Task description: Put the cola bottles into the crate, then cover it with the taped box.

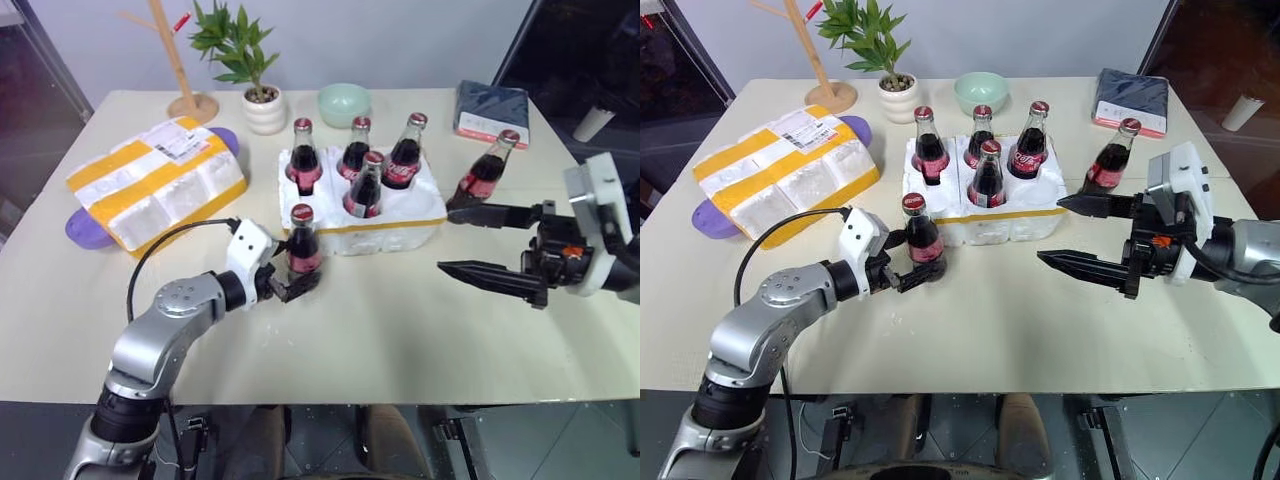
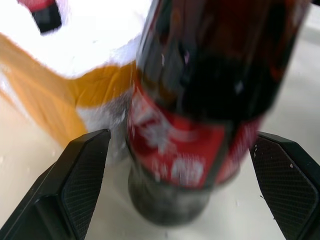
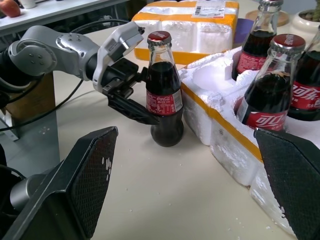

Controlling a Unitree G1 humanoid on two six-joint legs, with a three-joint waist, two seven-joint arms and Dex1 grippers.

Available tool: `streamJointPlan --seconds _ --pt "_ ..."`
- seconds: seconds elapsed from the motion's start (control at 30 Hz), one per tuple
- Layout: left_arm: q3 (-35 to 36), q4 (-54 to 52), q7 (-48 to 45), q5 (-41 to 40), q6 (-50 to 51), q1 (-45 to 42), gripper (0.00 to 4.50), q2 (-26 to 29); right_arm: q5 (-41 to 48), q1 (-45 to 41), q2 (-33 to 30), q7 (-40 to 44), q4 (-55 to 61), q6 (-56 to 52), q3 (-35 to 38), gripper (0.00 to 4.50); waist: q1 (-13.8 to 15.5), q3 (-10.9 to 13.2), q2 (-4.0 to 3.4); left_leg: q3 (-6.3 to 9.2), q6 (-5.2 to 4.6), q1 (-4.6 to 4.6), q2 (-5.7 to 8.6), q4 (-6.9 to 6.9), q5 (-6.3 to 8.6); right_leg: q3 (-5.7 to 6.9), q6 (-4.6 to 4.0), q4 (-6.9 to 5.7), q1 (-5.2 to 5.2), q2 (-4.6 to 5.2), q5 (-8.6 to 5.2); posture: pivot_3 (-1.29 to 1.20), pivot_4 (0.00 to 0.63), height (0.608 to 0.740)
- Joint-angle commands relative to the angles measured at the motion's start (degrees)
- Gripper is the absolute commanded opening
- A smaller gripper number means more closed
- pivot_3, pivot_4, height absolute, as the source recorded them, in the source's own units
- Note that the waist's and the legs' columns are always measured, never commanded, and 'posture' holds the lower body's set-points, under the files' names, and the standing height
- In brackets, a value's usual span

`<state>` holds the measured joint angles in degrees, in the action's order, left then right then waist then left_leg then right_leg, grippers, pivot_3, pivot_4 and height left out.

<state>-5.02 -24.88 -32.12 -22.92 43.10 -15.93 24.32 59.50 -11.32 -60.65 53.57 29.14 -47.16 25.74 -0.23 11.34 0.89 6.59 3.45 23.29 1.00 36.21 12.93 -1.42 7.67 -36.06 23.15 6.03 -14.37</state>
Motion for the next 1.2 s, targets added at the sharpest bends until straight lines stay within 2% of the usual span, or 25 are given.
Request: streamJointPlan --seconds 0.03,0.17,0.23,0.33,0.43,0.5,0.63,0.73,0.8,0.9,1.0,1.2 --pt "-0.9 0.8 0.4 1.0 -2.5 -1.9 4.46 -1.0 1.2 0.1 0.1 -0.4 1.6 0.2 2.2 4.50 0.5 0.0 -0.01 0.00 0.00 0.00 0.00 0.01 0.00 0.00 0.00 -0.01 0.00 0.00 0.00 0.00 0.150 0.739" --pt "-1.0 1.5 0.1 0.7 -2.9 -2.4 4.46 -1.7 1.4 0.2 0.3 -0.8 1.6 0.4 2.1 4.50 1.1 0.0 0.00 0.00 0.00 0.02 0.01 0.09 0.00 0.00 -0.06 0.02 -0.04 0.00 -0.01 0.00 0.150 0.739" --pt "-0.2 1.3 -0.2 0.1 -2.7 -2.4 3.93 -1.7 1.5 0.2 0.4 -0.9 1.7 0.4 2.2 4.50 1.1 0.0 0.00 0.00 0.00 0.02 0.02 0.09 0.00 -0.01 -0.06 0.02 -0.05 0.00 -0.01 0.00 0.150 0.739" --pt "0.9 1.2 -0.6 -0.4 -1.7 -2.4 2.75 -0.7 1.5 0.5 0.7 -0.9 1.8 0.4 2.2 4.50 0.9 0.0 0.00 0.00 0.00 0.01 0.02 0.08 0.00 0.00 -0.06 0.02 -0.04 0.00 -0.01 0.00 0.150 0.739" --pt "3.7 0.0 -2.3 -3.8 -0.1 -1.7 2.75 1.0 1.4 1.0 1.0 -1.0 2.2 0.6 2.1 4.50 0.9 0.0 0.00 0.00 0.00 0.01 0.01 0.05 0.00 0.00 -0.06 0.02 -0.02 0.00 -0.01 0.00 0.150 0.739" --pt "7.4 -1.6 -4.8 -9.0 2.4 -1.3 2.75 2.8 1.2 1.2 1.3 -1.1 2.2 0.8 1.9 4.50 0.6 0.0 0.00 0.00 0.00 0.02 0.01 0.02 0.00 0.00 -0.04 0.01 0.03 0.00 -0.01 0.00 0.150 0.739" --pt "18.1 -3.9 -15.5 -25.0 10.0 -1.5 2.75 12.5 1.1 1.4 1.8 -1.1 1.9 1.0 1.6 4.50 -0.4 0.0 -0.01 0.01 0.00 0.09 -0.03 -0.06 0.00 0.01 -0.03 -0.07 0.21 -0.04 0.00 0.00 0.150 0.739" --pt "22.7 0.5 -18.7 -33.4 14.9 -5.8 2.75 17.6 0.4 1.4 2.2 -0.9 1.5 1.4 0.9 4.50 -0.3 0.0 0.00 0.01 0.00 0.10 -0.05 -0.06 0.00 0.01 -0.06 -0.05 0.21 -0.05 -0.02 0.00 0.150 0.739" --pt "23.1 4.9 -19.5 -35.3 15.9 -11.5 2.75 19.2 0.0 1.1 2.4 -0.9 1.2 1.7 0.3 4.50 0.2 0.0 0.00 0.02 0.00 0.09 -0.04 0.00 0.00 0.02 -0.08 -0.01 0.12 -0.05 -0.03 0.00 0.150 0.739" --pt "21.2 13.0 -17.4 -33.6 14.2 -21.6 2.75 17.4 -0.4 0.8 2.9 -1.2 1.2 2.0 -0.2 4.50 0.7 0.0 0.01 0.01 0.00 0.09 -0.02 0.08 0.00 0.01 -0.08 0.03 0.06 -0.05 -0.03 0.00 0.150 0.739" --pt "16.3 19.6 -17.3 -26.2 7.8 -28.2 2.75 14.7 -0.5 0.6 3.1 -1.6 1.5 2.1 -0.4 4.50 0.7 0.0 0.01 0.00 0.00 0.09 -0.02 0.03 0.00 0.00 0.06 0.04 0.07 -0.05 0.05 0.00 0.150 0.739" --pt "6.1 32.7 -22.4 -12.0 -8.1 -34.6 2.75 8.7 0.8 -0.1 3.0 -2.8 1.9 1.5 0.9 4.50 0.6 0.0 0.02 0.00 0.00 0.12 -0.02 -0.09 0.00 0.01 0.14 0.04 0.18 -0.06 0.09 0.00 0.150 0.739"
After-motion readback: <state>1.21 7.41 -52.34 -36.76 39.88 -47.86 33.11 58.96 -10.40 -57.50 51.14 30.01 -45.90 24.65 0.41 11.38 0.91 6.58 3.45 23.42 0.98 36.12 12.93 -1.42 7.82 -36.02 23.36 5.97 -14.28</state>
